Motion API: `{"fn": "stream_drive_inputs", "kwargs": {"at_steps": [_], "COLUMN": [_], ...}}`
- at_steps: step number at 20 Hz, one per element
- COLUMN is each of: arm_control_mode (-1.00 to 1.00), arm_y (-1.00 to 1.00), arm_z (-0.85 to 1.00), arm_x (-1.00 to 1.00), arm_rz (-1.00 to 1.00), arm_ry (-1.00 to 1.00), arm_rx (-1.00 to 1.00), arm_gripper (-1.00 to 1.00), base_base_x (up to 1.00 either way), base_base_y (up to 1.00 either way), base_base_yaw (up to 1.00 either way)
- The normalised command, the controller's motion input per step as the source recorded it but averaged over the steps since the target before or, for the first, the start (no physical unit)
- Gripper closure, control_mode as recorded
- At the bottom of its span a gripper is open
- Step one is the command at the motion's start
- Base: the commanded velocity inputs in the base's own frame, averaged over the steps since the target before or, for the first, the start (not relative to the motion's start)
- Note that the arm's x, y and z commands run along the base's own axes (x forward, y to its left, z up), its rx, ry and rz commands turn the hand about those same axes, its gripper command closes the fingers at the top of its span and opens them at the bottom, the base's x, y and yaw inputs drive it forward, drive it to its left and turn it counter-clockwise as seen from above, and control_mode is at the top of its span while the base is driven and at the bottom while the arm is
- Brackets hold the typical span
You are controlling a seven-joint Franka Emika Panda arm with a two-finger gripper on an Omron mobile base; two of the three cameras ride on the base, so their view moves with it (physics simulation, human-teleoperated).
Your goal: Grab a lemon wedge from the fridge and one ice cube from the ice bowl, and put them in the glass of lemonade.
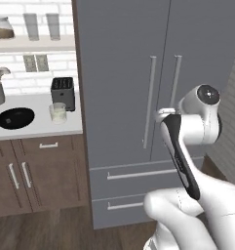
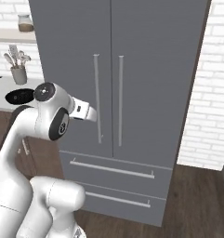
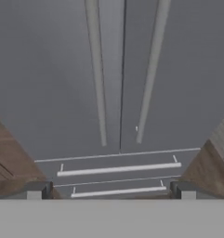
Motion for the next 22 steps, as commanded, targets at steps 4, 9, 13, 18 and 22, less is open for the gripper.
{"fn": "stream_drive_inputs", "kwargs": {"at_steps": [4,9,13,18,22], "arm_control_mode": [-1.0,-1.0,-1.0,-1.0,-1.0], "arm_y": [0.08,0.0,0.0,0.0,0.0], "arm_z": [0.0,0.0,0.0,0.0,-0.01], "arm_x": [0.95,0.86,0.79,0.72,0.7], "arm_rz": [0.04,0.02,0.0,0.0,0.0], "arm_ry": [-0.2,-0.16,-0.01,0.0,-0.02], "arm_rx": [0.0,0.02,0.0,0.0,0.0], "arm_gripper": [-1.0,-1.0,-1.0,-1.0,-1.0], "base_base_x": [0.0,0.0,0.0,0.0,0.0], "base_base_y": [0.0,0.0,0.0,0.0,0.0], "base_base_yaw": [0.0,0.0,0.0,0.0,0.0]}}
